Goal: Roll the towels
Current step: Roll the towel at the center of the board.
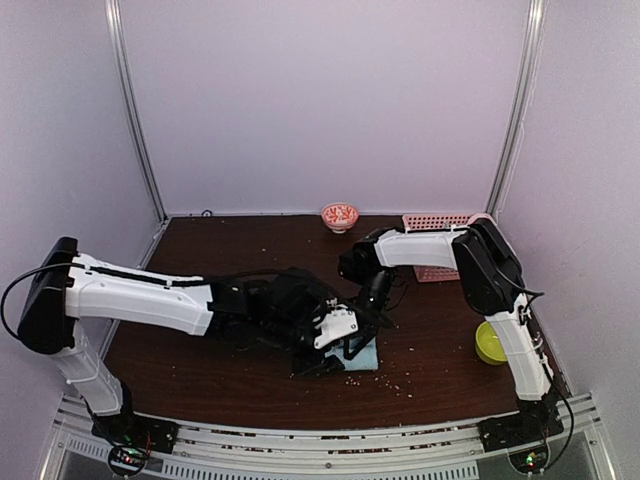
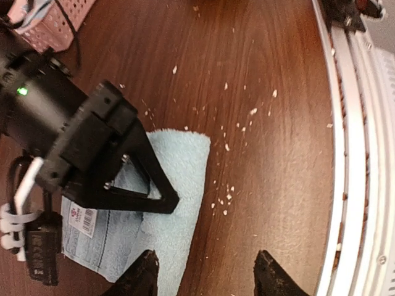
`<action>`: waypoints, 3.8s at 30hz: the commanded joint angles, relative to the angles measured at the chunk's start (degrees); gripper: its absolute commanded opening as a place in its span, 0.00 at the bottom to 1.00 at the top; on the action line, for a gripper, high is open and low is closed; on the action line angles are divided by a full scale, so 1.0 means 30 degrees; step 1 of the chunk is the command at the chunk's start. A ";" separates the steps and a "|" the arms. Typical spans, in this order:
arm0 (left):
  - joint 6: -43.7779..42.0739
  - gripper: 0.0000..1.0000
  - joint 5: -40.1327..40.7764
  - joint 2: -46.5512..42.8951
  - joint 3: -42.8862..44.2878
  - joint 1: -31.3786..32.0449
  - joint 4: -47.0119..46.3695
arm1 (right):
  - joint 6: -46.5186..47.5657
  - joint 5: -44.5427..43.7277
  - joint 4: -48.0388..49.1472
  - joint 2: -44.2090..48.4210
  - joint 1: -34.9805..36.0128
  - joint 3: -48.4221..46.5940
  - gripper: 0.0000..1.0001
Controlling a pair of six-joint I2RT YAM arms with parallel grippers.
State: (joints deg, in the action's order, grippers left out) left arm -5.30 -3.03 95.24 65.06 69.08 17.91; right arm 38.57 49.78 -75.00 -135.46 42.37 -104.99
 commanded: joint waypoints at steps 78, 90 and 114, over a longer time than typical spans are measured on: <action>0.3274 0.02 -1.7236 1.6669 1.3705 -0.4796 1.1110 | -0.1166 -1.0887 0.9899 1.9500 0.5094 1.5025 0.44; 0.2800 0.13 -1.6523 1.6647 1.3542 -0.4876 1.1139 | -0.1465 -1.5966 1.5928 1.6287 0.7541 1.8440 0.52; 0.2170 0.46 0.0112 -0.2491 -0.0222 -0.5478 -0.1549 | 0.1162 -0.4607 0.6235 0.6927 -0.0331 1.0437 0.12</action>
State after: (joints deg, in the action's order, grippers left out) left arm 5.72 -17.21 96.23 71.77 47.42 26.26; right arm 39.33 28.73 -43.88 -105.34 47.24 -68.79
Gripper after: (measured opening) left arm 0.458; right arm 0.151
